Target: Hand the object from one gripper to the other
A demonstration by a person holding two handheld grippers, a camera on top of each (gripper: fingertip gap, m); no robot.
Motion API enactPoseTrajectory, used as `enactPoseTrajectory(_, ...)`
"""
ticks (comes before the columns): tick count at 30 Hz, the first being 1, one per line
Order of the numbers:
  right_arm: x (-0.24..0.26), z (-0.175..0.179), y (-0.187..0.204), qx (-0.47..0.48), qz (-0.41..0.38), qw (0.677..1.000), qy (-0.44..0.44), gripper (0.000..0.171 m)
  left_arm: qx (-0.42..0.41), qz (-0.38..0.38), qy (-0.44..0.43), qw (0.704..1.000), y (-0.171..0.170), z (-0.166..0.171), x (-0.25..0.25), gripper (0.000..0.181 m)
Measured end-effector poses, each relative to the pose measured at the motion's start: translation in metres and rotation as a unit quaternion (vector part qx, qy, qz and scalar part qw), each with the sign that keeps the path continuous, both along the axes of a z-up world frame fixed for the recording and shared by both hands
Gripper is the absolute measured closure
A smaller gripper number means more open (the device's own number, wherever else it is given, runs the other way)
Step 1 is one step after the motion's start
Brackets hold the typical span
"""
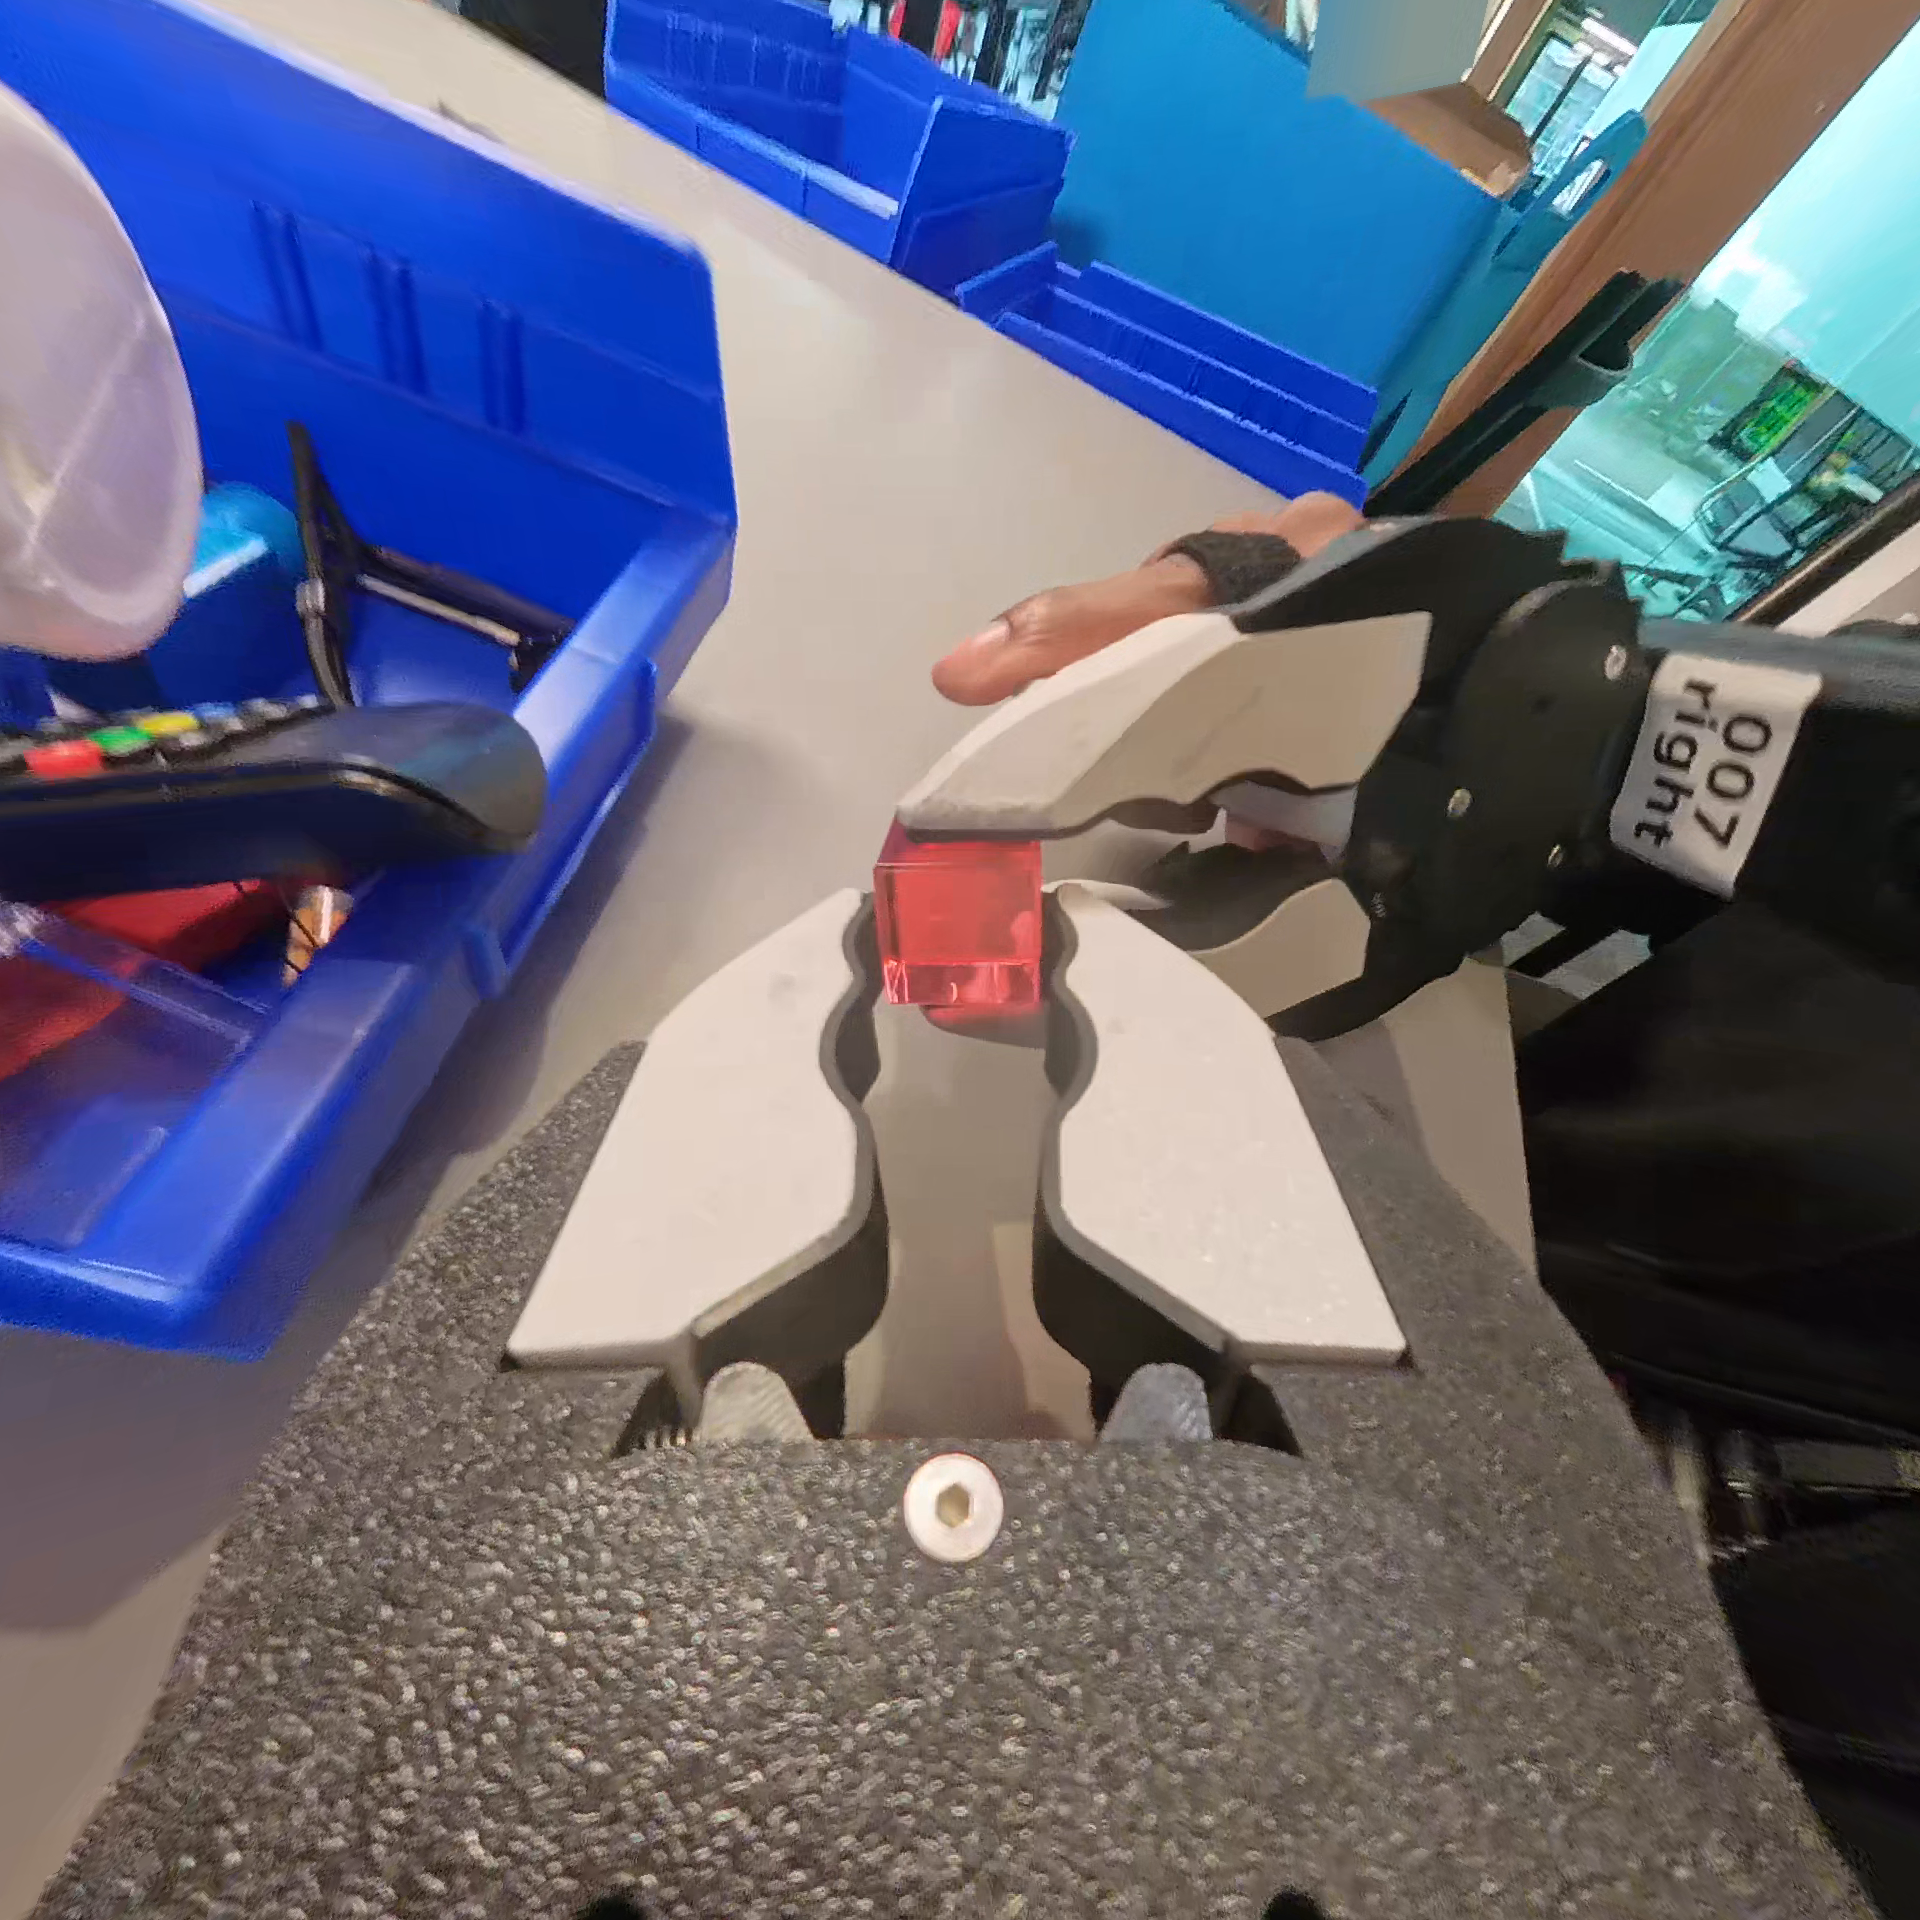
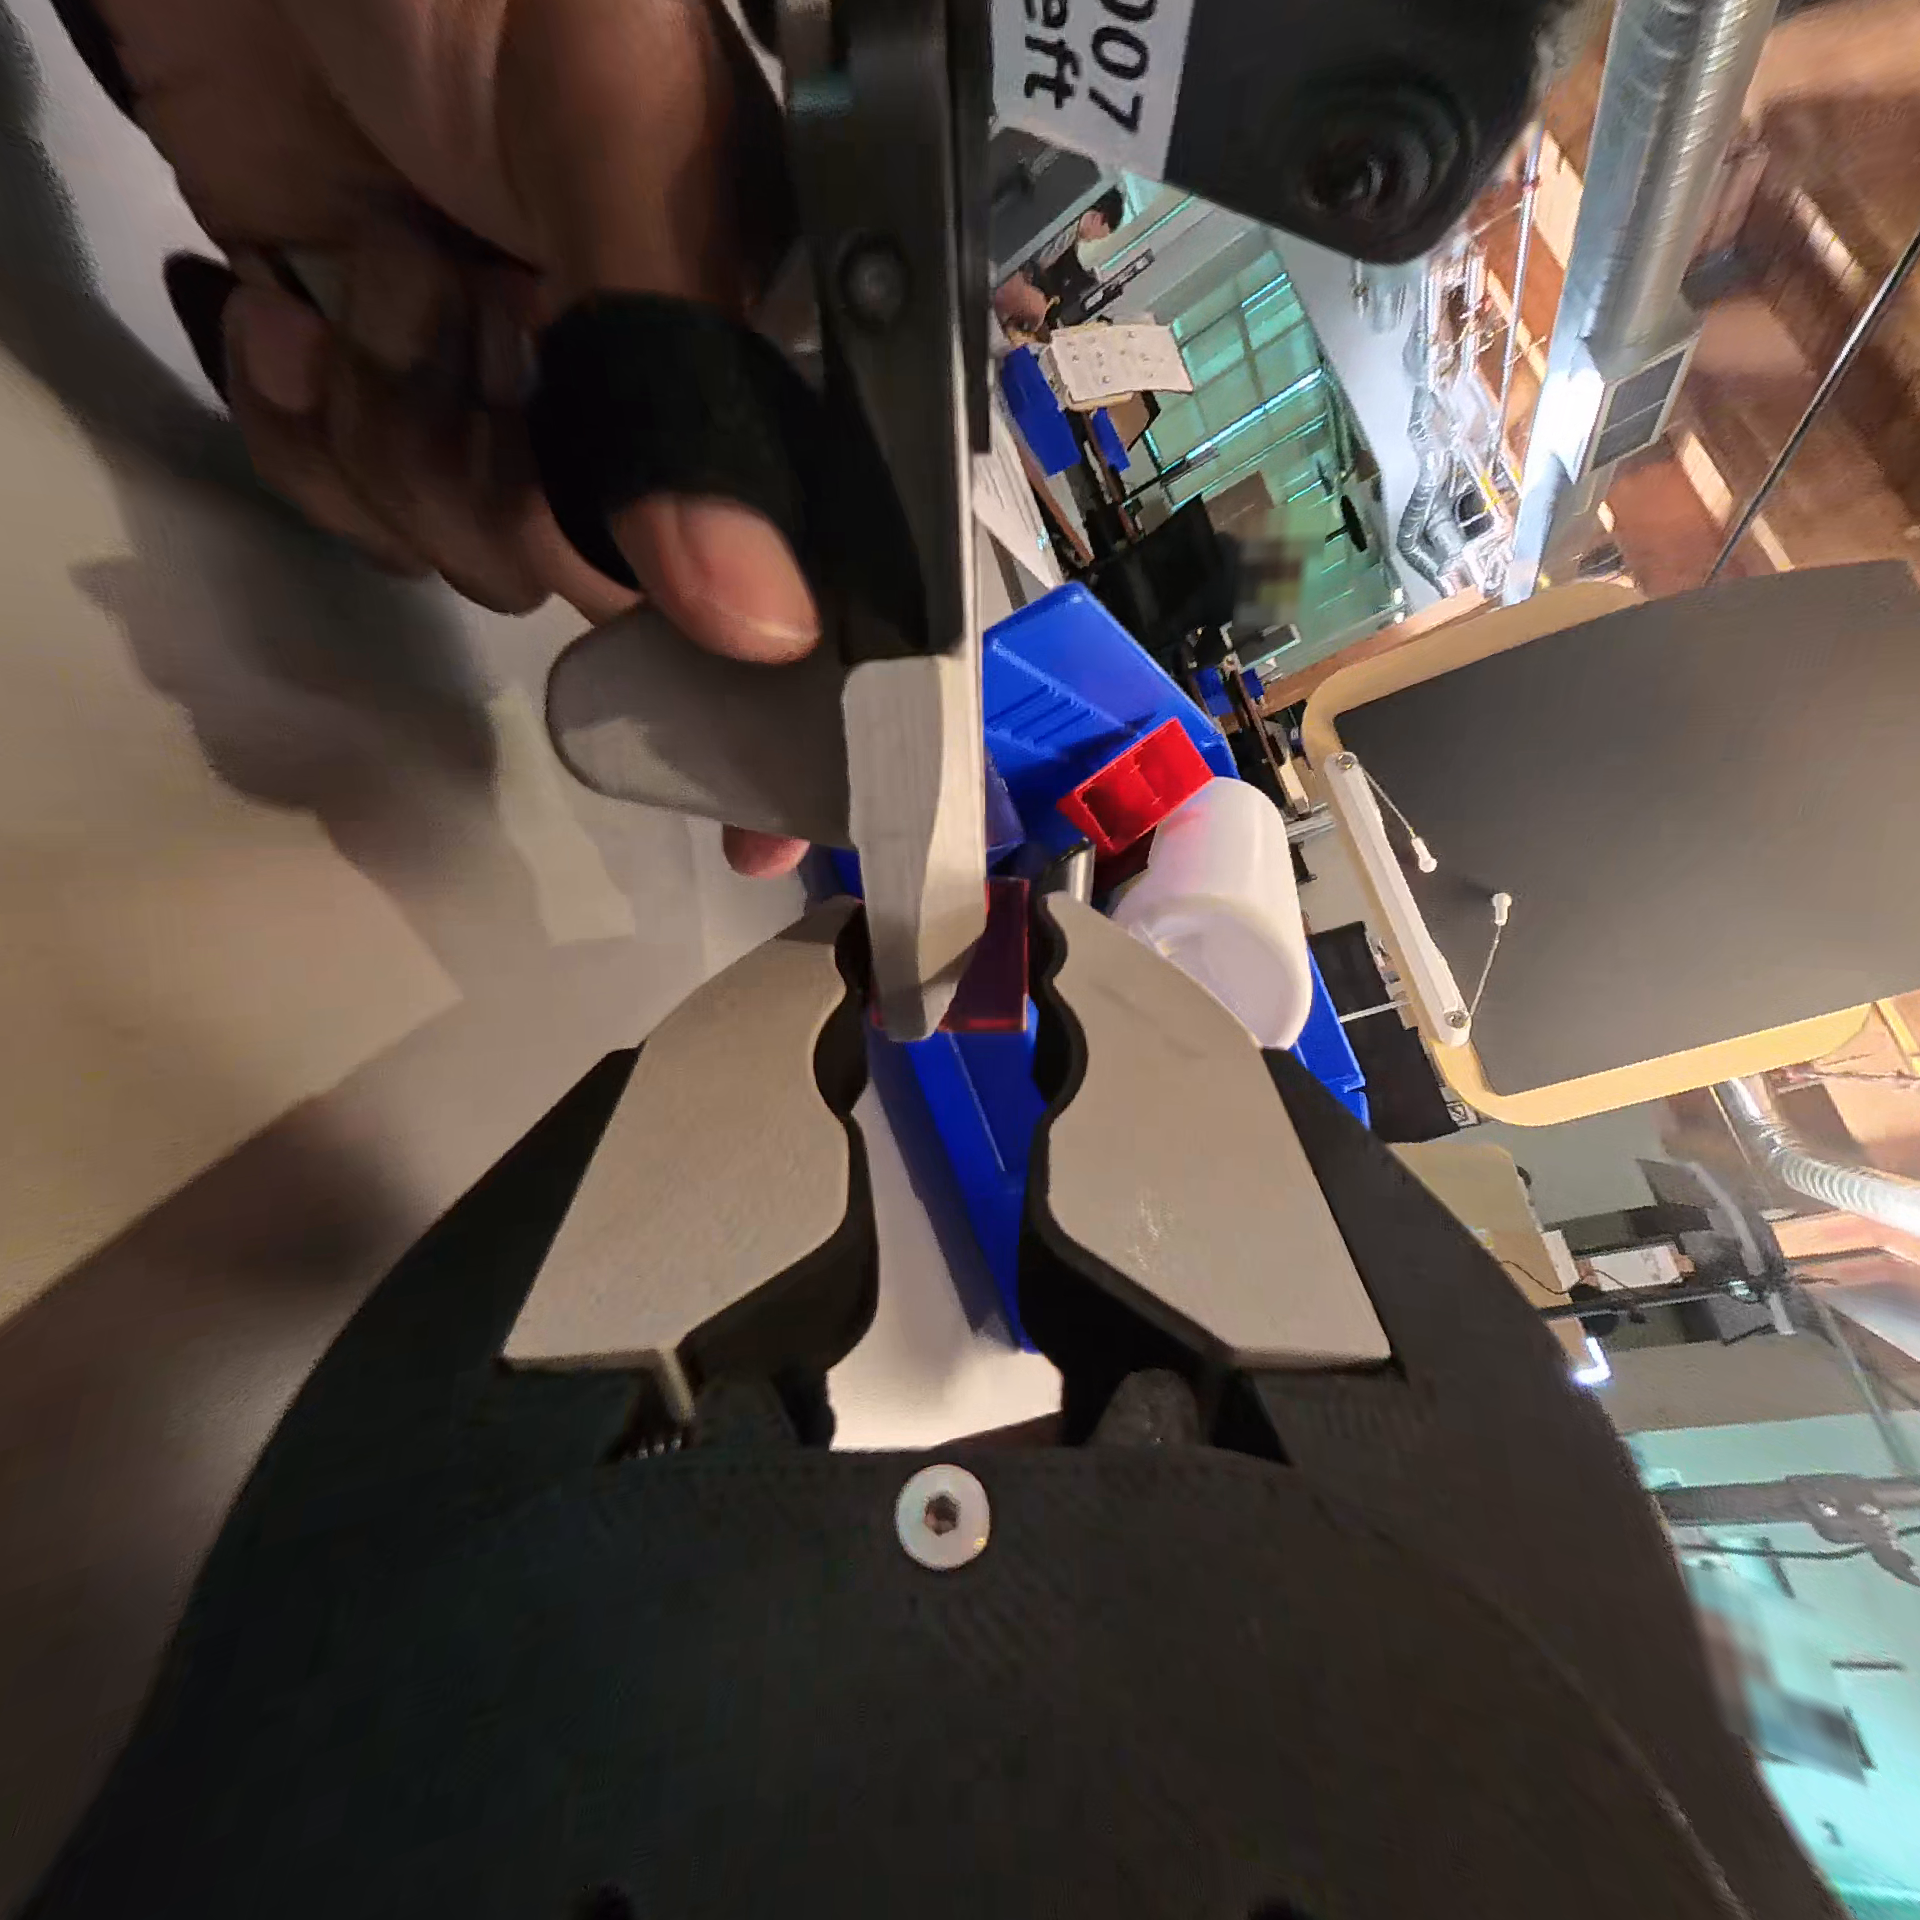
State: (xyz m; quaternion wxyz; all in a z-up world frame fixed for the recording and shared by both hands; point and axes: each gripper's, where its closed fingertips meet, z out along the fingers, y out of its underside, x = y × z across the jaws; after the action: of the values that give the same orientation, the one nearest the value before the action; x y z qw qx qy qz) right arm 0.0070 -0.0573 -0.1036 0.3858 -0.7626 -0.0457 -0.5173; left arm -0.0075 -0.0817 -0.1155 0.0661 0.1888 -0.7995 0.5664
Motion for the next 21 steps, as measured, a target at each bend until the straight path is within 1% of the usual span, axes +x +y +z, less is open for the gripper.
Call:
enactPoseTrajectory(1, 0.001, 0.001, -0.001, 0.015, 0.000, 1.000, 0.013, 0.143, -0.003, 0.001, -0.025, 1.000, 0.001, 0.002, 0.001, 0.152)
enactPoseTrajectory(3, 0.003, 0.000, -0.004, 0.049, 0.001, 0.996, 0.070, 0.139, 0.011, 0.018, -0.102, 0.995, 0.004, 0.006, 0.009, 0.152)
enactPoseTrajectory(5, 0.007, -0.002, -0.009, 0.090, 0.001, 0.985, 0.144, 0.134, 0.038, 0.042, -0.210, 0.976, 0.010, 0.011, 0.019, 0.152)
enactPoseTrajectory(6, 0.008, -0.004, -0.012, 0.116, 0.006, 0.975, 0.188, 0.133, 0.057, 0.056, -0.269, 0.960, 0.014, 0.014, 0.025, 0.153)
enactPoseTrajectory(8, 0.008, -0.004, -0.014, 0.176, 0.022, 0.940, 0.291, 0.133, 0.095, 0.079, -0.385, 0.914, 0.021, 0.021, 0.034, 0.152)
enactPoseTrajectory(10, 0.004, -0.004, -0.014, 0.231, 0.044, 0.889, 0.393, 0.129, 0.128, 0.096, -0.473, 0.866, 0.025, 0.026, 0.040, 0.153)
enactPoseTrajectory(11, 0.004, -0.002, -0.014, 0.258, 0.051, 0.864, 0.429, 0.127, 0.145, 0.100, -0.505, 0.845, 0.025, 0.026, 0.041, 0.153)
enactPoseTrajectory(13, 0.003, 0.002, -0.012, 0.299, 0.063, 0.826, 0.474, 0.126, 0.172, 0.100, -0.553, 0.809, 0.023, 0.024, 0.040, 0.153)
enactPoseTrajectory(15, 0.002, 0.004, -0.008, 0.321, 0.067, 0.804, 0.495, 0.123, 0.190, 0.095, -0.585, 0.783, 0.019, 0.021, 0.036, 0.153)
enactPoseTrajectory(17, 0.000, 0.005, -0.003, 0.330, 0.066, 0.796, 0.503, 0.121, 0.204, 0.088, -0.603, 0.766, 0.015, 0.017, 0.032, 0.152)
enactPoseTrajectory(18, 0.000, 0.004, -0.001, 0.329, 0.062, 0.800, 0.498, 0.121, 0.206, 0.084, -0.610, 0.760, 0.012, 0.016, 0.029, 0.152)
enactPoseTrajectory(19, 0.000, 0.003, 0.000, 0.324, 0.058, 0.808, 0.489, 0.125, 0.207, 0.080, -0.616, 0.756, 0.010, 0.016, 0.026, 0.152)
enactPoseTrajectory(21, 0.000, 0.002, 0.001, 0.310, 0.050, 0.831, 0.458, 0.142, 0.209, 0.077, -0.624, 0.750, 0.008, 0.014, 0.024, 0.152)
